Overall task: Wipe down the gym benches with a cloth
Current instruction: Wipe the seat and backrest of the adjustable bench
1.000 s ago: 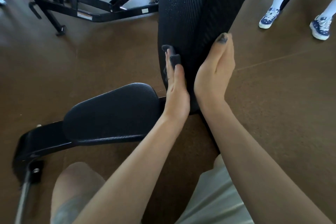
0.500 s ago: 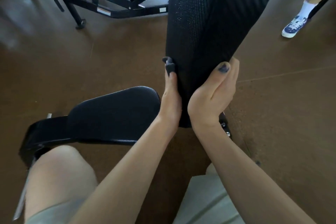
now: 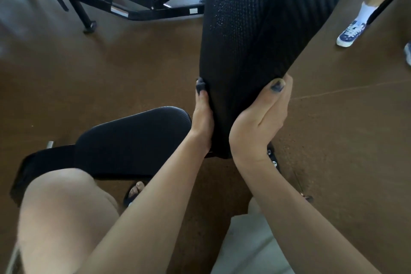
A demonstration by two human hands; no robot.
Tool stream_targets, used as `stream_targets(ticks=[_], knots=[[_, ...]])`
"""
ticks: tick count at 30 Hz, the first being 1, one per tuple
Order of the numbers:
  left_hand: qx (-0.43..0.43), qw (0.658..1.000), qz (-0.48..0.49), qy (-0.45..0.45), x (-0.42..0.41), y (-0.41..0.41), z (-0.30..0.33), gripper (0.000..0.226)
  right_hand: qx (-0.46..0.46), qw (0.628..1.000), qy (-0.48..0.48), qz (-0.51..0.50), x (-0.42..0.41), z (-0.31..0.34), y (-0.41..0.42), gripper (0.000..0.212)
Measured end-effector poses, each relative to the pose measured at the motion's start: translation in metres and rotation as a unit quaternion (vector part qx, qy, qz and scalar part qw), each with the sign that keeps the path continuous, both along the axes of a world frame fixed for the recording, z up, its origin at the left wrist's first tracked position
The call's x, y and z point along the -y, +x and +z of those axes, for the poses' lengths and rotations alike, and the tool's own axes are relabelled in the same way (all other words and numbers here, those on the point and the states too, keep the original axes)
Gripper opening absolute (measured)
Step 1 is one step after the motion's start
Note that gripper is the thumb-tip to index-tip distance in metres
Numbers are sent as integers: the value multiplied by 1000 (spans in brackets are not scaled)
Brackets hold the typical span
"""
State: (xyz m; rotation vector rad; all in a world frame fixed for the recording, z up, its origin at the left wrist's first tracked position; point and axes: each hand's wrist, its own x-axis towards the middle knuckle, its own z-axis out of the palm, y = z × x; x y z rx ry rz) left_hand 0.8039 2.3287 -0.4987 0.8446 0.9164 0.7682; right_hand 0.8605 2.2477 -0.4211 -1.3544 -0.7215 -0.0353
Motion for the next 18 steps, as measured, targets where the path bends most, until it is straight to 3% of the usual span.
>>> stream_targets(ticks=[1, 5, 9, 12, 15, 18], knots=[[-34, 999, 2, 3, 3, -1, 10, 86, 4, 1000, -8, -5, 0, 1, 1, 68], [-13, 1000, 8, -19, 8, -1, 34, 61, 11, 1000, -9, -4, -1, 2, 3, 63], [-3, 1000, 10, 21, -8, 3, 40, 60, 6, 1000, -7, -20, -1, 2, 4, 51], [-53, 998, 7, 41, -26, 5, 19, 78, 5, 1000, 4, -21, -2, 1, 3, 49], [-89, 995, 0, -53, -42, 4, -29, 98, 13, 1000, 10, -25, -3, -1, 2, 49], [-106, 983, 3, -151, -32, 1, -39, 81, 16, 999, 26, -18, -5, -3, 4, 54]])
